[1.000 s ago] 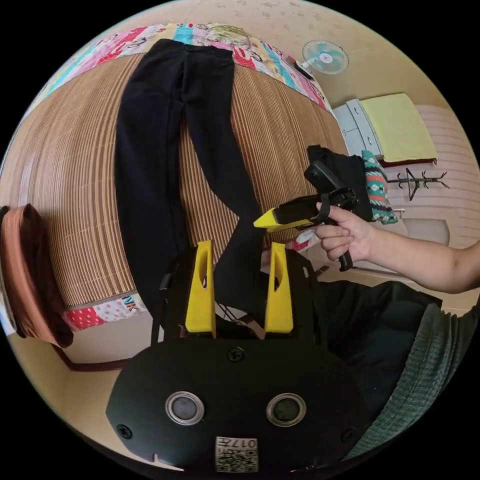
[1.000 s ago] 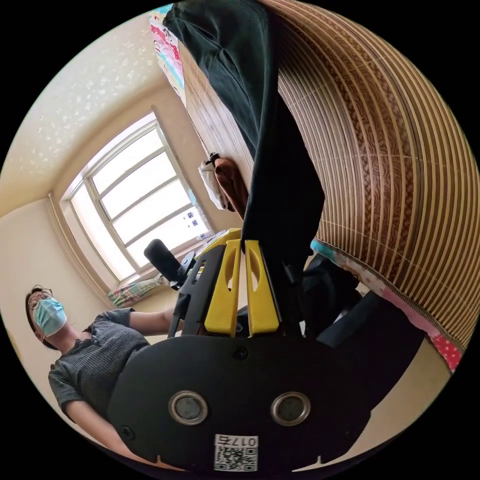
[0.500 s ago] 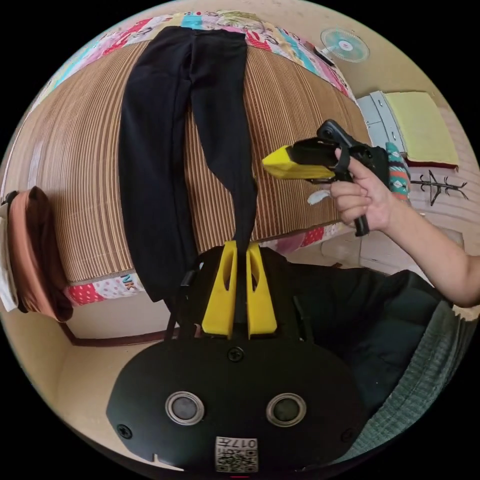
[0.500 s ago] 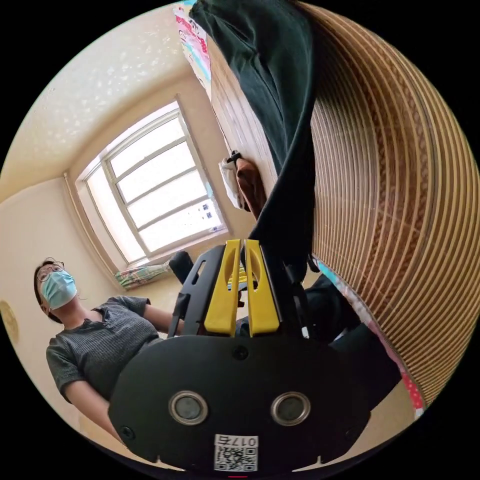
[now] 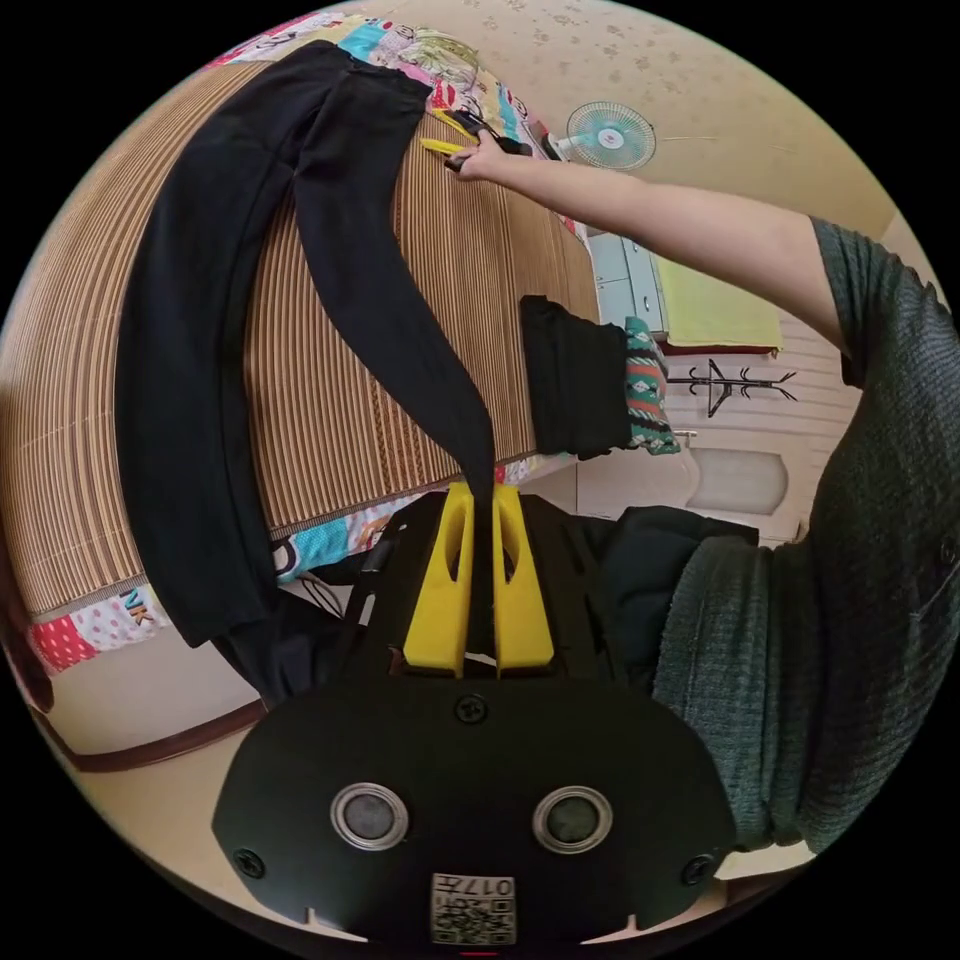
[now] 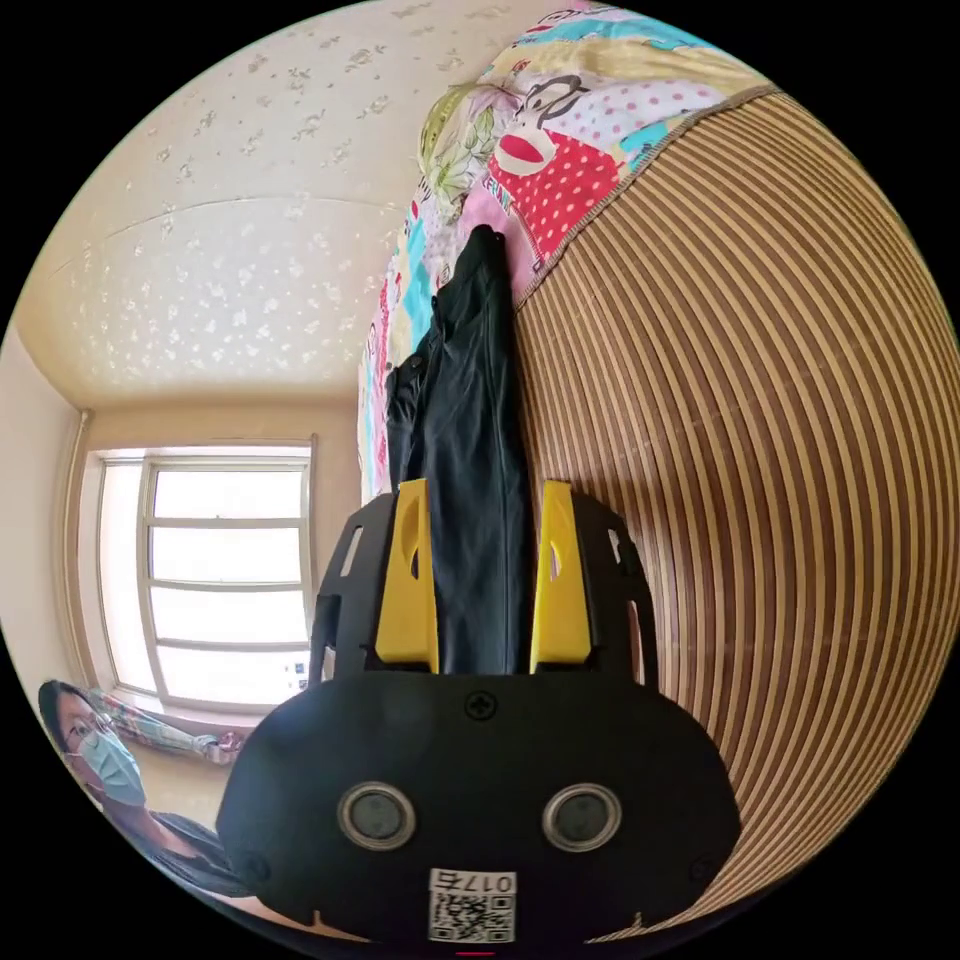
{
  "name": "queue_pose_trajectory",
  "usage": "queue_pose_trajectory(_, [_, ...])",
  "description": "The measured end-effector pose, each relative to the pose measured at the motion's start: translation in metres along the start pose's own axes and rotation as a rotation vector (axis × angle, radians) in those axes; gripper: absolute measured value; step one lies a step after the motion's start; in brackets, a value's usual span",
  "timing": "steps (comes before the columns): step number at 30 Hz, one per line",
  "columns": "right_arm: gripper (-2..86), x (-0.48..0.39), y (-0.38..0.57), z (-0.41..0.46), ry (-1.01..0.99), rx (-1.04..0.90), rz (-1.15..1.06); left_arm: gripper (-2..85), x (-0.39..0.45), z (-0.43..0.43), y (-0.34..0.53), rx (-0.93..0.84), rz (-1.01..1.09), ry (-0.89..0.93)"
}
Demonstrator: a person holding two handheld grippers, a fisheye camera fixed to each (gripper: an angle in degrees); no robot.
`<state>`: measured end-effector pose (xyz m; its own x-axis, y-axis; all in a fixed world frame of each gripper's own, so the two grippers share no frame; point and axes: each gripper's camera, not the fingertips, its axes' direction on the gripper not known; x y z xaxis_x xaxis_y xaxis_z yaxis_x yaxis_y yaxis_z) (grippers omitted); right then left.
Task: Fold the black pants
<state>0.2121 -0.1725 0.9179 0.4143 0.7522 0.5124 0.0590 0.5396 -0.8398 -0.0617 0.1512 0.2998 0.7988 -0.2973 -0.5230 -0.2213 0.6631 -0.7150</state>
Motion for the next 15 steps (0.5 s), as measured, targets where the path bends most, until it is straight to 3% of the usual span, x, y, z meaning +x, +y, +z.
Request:
queue_pose_trajectory(6, [6.8, -0.024, -0.013, 0.012, 0.04, 0.095, 0.145, 0.9, -0.027, 0.007, 0.036, 0.062, 0.004, 0.111])
queue_pose_trajectory(8, [4.5, -0.042, -0.014, 0.004, 0.052, 0.116, 0.129, 0.8, -0.04, 0.005, 0.061, 0.107, -0.005, 0.229])
queue_pose_trajectory(9, [3.9, -0.059, -0.014, -0.001, 0.063, 0.129, 0.095, 0.7, -0.044, 0.004, 0.069, 0.129, 0.002, 0.275])
queue_pose_trajectory(11, [3.4, -0.091, -0.015, -0.007, 0.068, 0.146, 0.01, 0.2, -0.063, 0.002, 0.105, 0.294, 0.064, 0.563])
queue_pose_trajectory(13, [3.0, -0.13, -0.02, -0.004, 0.003, 0.105, -0.152, -0.2, -0.085, 0.005, 0.129, 0.418, 0.049, 0.741])
queue_pose_trajectory(15, [2.7, -0.18, -0.025, 0.013, -0.046, 0.051, -0.285, -0.4, -0.101, 0.011, 0.15, 0.458, 0.033, 0.768])
